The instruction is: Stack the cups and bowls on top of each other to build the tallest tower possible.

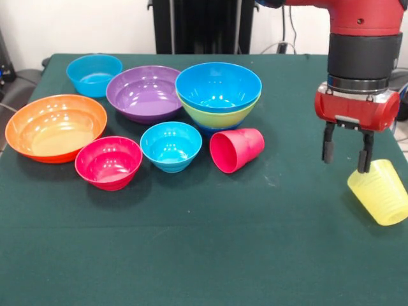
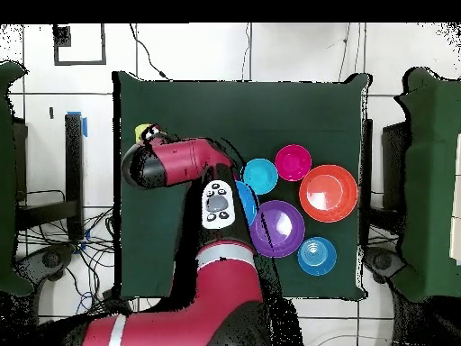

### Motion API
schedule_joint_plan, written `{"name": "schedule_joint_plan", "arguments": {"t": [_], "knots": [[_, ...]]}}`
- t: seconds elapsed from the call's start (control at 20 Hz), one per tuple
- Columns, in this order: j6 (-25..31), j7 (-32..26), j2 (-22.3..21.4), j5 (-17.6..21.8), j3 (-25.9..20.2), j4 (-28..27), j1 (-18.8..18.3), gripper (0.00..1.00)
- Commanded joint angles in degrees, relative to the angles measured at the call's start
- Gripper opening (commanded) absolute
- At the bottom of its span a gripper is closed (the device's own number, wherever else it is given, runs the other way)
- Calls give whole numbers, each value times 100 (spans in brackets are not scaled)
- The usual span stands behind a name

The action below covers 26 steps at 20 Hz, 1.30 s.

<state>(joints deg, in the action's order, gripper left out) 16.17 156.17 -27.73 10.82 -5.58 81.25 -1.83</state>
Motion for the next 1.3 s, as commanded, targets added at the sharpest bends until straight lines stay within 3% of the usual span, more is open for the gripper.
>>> {"name": "schedule_joint_plan", "arguments": {"t": [0.05,0.45,1.3], "knots": [[-115,-667,-169,295,-1048,612,-266,100],[-129,-495,-177,315,-1182,561,-111,100],[91,-196,192,263,-632,-70,600,100]]}}
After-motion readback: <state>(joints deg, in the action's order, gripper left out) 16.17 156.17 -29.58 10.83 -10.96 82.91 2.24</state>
